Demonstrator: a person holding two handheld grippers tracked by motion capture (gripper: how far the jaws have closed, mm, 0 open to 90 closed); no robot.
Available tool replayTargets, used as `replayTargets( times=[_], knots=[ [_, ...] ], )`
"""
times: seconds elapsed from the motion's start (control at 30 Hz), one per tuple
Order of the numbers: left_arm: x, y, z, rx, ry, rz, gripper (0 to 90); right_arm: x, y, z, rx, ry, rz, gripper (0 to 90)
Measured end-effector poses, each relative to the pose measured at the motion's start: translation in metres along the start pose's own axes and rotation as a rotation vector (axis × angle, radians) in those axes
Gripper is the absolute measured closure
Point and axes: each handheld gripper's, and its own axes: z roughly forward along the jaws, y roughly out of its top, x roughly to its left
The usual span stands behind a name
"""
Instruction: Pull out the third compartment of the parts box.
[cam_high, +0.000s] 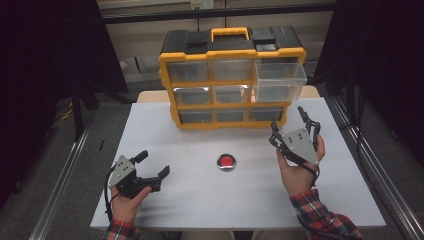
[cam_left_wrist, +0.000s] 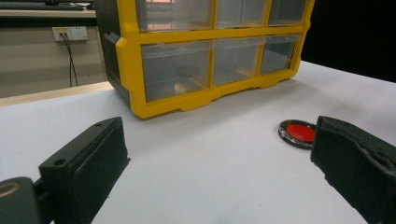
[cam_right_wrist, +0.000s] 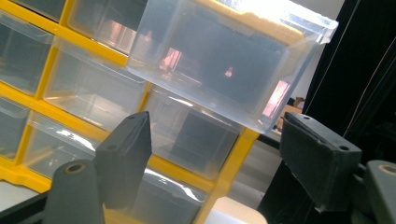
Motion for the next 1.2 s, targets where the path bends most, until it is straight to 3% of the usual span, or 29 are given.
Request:
replayTargets(
  times=[0.17, 0.27, 0.3, 0.4, 0.8, 1.2],
  knots=[
    [0.000, 0.000, -0.001, 0.005, 0.005, 0.013, 3.6, 0.003, -0.002, -0.001, 0.012, 0.029, 0.041, 22.7],
    [-0.001, 0.000, 0.000, -0.007, 0.006, -0.011, 3.6, 0.005, -0.004, -0.002, 0.024, 0.046, 0.066, 22.2],
    [0.000, 0.000, 0.000, 0.003, 0.008, 0.007, 3.6, 0.005, -0.005, -0.002, 0.027, 0.053, 0.068, 22.0],
    [-0.001, 0.000, 0.000, 0.006, -0.004, 0.005, 3.6, 0.005, -0.007, -0.004, 0.041, 0.074, 0.089, 20.9],
    [-0.002, 0.000, -0.002, 0.006, 0.000, 0.004, 3.7, 0.016, -0.016, -0.001, 0.116, 0.197, 0.217, 15.4],
    [-0.001, 0.000, -0.002, 0.011, 0.004, 0.002, 3.7, 0.027, -0.027, 0.005, 0.169, 0.299, 0.297, 8.7]
  ],
)
